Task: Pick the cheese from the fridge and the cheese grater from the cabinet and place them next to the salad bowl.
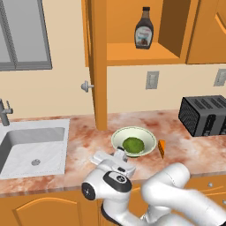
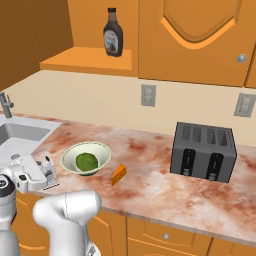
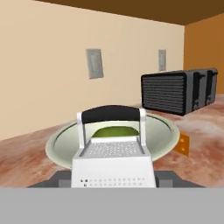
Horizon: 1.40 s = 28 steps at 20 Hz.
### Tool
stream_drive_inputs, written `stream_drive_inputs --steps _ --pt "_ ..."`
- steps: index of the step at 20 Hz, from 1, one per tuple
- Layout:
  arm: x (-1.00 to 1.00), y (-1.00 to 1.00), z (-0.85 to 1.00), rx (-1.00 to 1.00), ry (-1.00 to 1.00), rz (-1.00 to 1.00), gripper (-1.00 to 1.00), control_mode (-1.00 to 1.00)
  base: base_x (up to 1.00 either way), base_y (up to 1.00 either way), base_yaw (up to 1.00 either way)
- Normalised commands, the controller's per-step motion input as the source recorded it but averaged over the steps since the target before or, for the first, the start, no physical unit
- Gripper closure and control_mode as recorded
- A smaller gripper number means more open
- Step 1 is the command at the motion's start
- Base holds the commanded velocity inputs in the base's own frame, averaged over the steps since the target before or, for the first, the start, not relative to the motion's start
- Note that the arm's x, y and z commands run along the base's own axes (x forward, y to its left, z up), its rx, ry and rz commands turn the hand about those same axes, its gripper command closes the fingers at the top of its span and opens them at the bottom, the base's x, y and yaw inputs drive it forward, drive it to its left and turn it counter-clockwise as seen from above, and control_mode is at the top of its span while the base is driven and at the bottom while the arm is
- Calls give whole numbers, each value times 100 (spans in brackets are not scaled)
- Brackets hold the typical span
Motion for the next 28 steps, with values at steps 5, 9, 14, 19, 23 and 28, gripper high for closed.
stream_drive_inputs --steps 5,9,14,19,23,28 --pt "33 0 -40 0 0 0 100 -100 0 0 0" --pt "42 0 -39 0 0 0 100 -100 0 0 0" --pt "38 6 -36 0 0 0 100 -100 0 0 0" --pt "36 16 -40 0 0 0 100 -100 0 0 0" --pt "14 7 -39 0 0 0 -100 -100 0 0 0" --pt "-4 0 -15 0 -4 0 -100 -100 0 0 0"
